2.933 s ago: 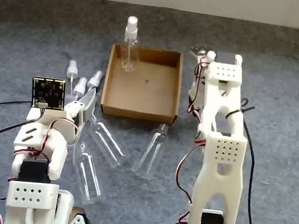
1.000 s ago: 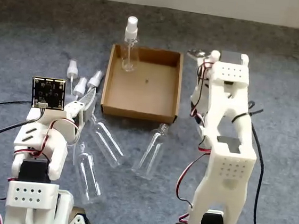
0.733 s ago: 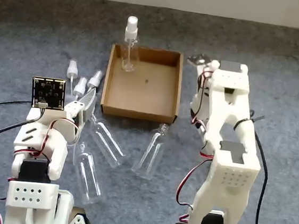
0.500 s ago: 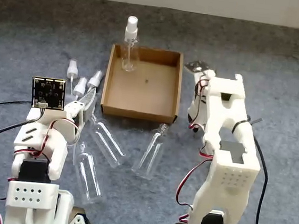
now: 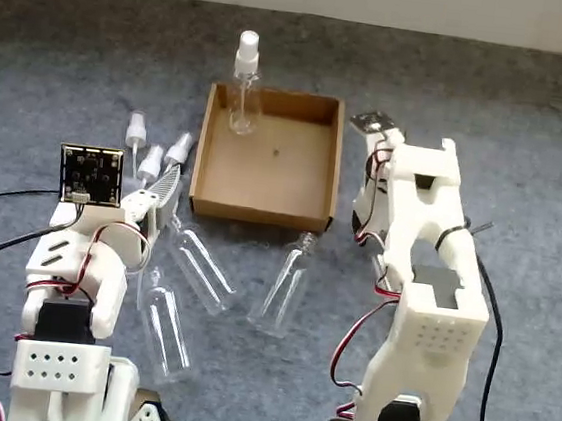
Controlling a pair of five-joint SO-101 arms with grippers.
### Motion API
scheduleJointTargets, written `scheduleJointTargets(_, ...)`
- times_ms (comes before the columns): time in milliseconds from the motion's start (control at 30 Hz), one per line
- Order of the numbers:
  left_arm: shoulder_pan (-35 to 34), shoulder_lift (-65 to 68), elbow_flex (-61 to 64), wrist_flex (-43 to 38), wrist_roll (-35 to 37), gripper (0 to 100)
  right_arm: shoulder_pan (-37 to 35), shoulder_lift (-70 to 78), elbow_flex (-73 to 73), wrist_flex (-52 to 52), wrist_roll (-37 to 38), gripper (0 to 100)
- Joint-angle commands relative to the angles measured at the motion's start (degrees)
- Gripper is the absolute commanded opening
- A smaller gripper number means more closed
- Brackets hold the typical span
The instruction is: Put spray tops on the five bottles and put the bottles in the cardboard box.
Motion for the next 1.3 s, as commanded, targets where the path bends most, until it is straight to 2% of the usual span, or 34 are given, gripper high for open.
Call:
scheduleJointTargets(0,-0.75,0.31,-0.31,-0.79,-0.09,26,0.57,-7.16,-0.48,0.04,-0.7,3.5)
scheduleJointTargets(233,-1.71,0.4,-1.98,-0.53,0.09,26,0.48,-24.66,0.22,2.77,-2.81,1.5)
scheduleJointTargets(300,-4.0,0.48,-4.79,2.55,0.09,26,0.48,-29.93,3.03,2.42,-3.78,1.5)
scheduleJointTargets(433,-8.84,5.05,-14.37,10.64,0.09,26,-1.36,-41.19,14.46,-2.33,-4.04,0.9)
scheduleJointTargets(567,-9.98,20.53,-28.88,22.77,-0.26,26,-1.8,-54.64,30.2,-11.65,-7.47,0.4)
scheduleJointTargets(700,-9.89,35.91,-46.37,38.24,-6.51,26,-3.56,-67.12,44.0,-16.75,-8.35,0.4)
scheduleJointTargets(800,-10.07,45.41,-56.84,44.22,-10.11,26,-6.73,-75.3,51.74,-17.19,-8.35,0.4)
scheduleJointTargets(933,-9.98,57.19,-66.33,46.15,-11.08,26,-10.86,-84.62,58.59,-17.19,-9.93,0.4)
scheduleJointTargets(1133,-10.07,75.56,-80.75,45.8,-10.73,26,-11.47,-95.16,63.25,-16.75,-12.22,0.4)
scheduleJointTargets(1267,-10.07,88.4,-93.05,45.8,-4.13,26,-11.74,-97.36,65.54,-16.75,-12.31,0.4)
